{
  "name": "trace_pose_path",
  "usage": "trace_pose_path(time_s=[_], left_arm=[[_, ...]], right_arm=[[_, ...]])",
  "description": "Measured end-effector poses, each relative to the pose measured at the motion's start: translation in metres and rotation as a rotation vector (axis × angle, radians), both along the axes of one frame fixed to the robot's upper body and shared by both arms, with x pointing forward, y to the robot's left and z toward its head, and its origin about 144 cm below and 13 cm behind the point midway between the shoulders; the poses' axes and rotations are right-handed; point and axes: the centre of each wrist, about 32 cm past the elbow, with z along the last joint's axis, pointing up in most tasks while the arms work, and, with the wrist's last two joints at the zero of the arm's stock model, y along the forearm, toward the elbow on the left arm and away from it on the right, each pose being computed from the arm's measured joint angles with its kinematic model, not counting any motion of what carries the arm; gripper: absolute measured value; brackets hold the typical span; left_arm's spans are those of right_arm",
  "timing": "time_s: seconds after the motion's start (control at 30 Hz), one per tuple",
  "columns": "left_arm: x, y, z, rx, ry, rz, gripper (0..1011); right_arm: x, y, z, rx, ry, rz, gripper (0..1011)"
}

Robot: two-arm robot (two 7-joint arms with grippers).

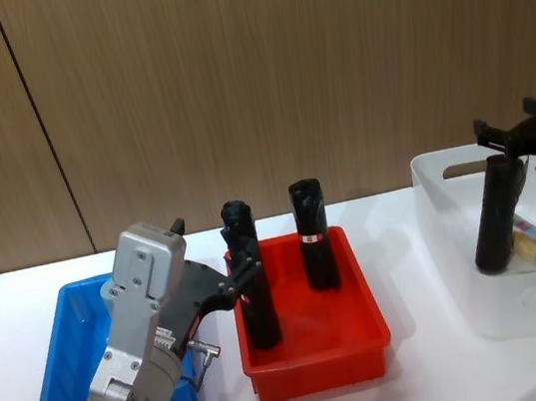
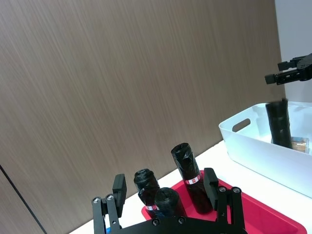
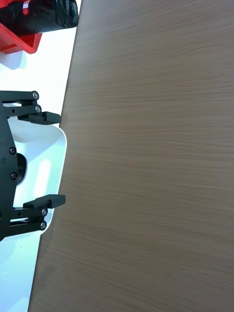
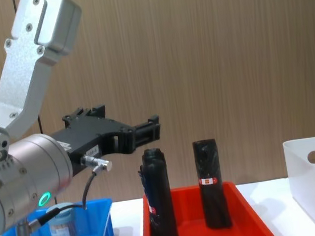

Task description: Pick the cotton swabs from the blue box and place them into the white box.

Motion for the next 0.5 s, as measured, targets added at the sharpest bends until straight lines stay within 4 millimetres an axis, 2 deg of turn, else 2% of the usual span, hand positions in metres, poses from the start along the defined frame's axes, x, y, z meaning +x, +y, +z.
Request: trace_pose_path(time_s=[0.03,0.07,0.17,0.5], left_arm=[[0.0000,0.0000,0.0000,0.000,0.000,0.000,1004],[0.0000,0.0000,0.0000,0.000,0.000,0.000,1004],[0.0000,0.0000,0.0000,0.000,0.000,0.000,1004],[0.0000,0.0000,0.0000,0.000,0.000,0.000,1004]], right_arm=[[0.0000,-0.0004,-0.0005,0.001,0.001,-0.001,909],[-0.0001,-0.0005,-0.0007,0.001,0.002,-0.001,909],[-0.0011,-0.0018,-0.0028,0.004,0.006,-0.003,999],[-0.0042,-0.0028,-0.0043,0.012,0.006,0.000,1002]])
